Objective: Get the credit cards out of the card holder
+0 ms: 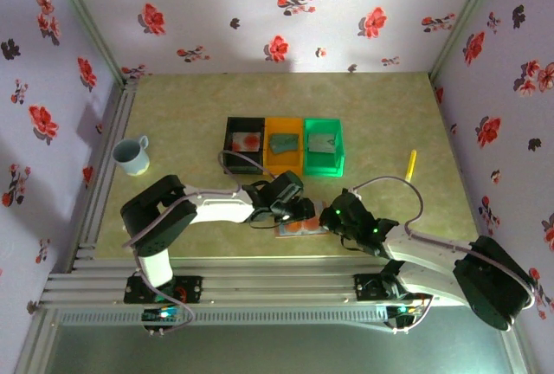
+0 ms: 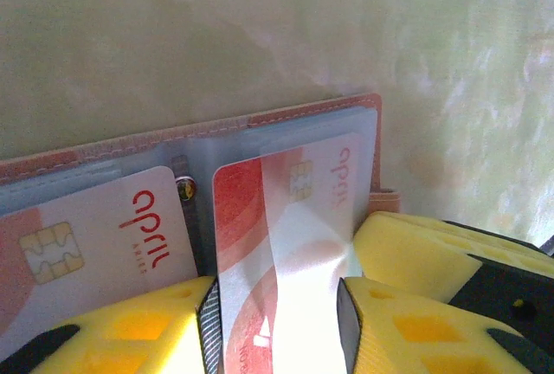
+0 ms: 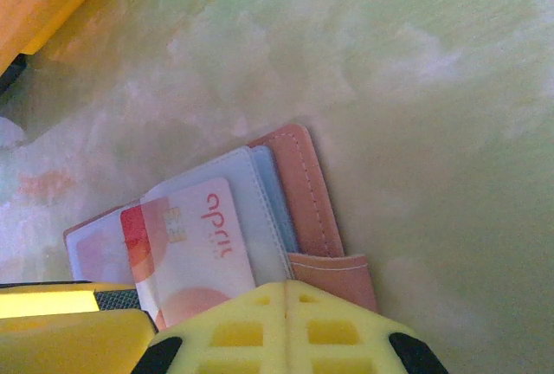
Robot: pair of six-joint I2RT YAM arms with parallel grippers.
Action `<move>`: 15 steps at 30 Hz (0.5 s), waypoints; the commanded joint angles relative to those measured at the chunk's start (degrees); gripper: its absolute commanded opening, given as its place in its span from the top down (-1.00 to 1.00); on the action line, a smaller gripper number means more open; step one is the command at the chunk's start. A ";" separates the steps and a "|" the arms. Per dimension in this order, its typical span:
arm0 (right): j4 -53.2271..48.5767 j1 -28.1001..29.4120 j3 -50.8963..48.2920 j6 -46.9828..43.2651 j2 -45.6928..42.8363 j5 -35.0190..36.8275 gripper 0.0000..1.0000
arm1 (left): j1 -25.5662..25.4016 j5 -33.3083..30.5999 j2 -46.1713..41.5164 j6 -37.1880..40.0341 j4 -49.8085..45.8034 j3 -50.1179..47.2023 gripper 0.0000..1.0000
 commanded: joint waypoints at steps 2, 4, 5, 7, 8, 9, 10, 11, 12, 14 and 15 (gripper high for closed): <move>-4.44 -0.44 -2.10 1.12 0.48 0.02 1.00 | -0.51 -1.35 -2.09 -0.36 4.32 -2.04 0.23; -4.43 -0.45 -2.09 1.09 0.45 0.02 1.00 | -0.57 -1.35 -2.30 -0.55 5.35 -2.57 0.28; -4.48 -0.44 -2.08 1.16 0.40 0.03 1.00 | -0.51 -1.35 -2.41 -0.71 6.03 -2.90 0.29; -4.51 -0.44 -2.09 1.21 0.31 0.02 1.00 | -0.57 -1.26 -2.63 -1.08 7.28 -3.54 0.30; -4.48 -0.45 -2.07 1.25 0.31 0.02 1.00 | -0.58 -1.26 -2.71 -1.30 7.90 -3.83 0.31; -4.48 -0.50 -2.06 1.24 0.35 -0.02 1.00 | -0.58 -1.26 -2.83 -1.47 8.59 -4.11 0.31; -4.47 -0.52 -2.18 1.29 0.33 -0.06 1.00 | -0.53 -1.22 -2.85 -1.60 9.19 -4.35 0.32; -4.45 -0.46 -2.18 1.35 0.24 -0.02 1.00 | -0.58 -1.17 -2.98 -1.70 9.83 -4.68 0.33; -4.43 -0.48 -2.22 1.34 0.27 -0.06 1.00 | -0.60 -1.13 -3.12 -1.79 10.53 -4.97 0.37; -4.53 -0.51 -2.35 1.39 0.06 -0.11 1.00 | -0.57 -1.11 -3.38 -2.03 11.62 -5.47 0.39; -4.67 -0.46 -2.29 1.44 -0.03 -0.15 1.00 | -0.58 -1.11 -3.50 -2.09 12.07 -5.67 0.40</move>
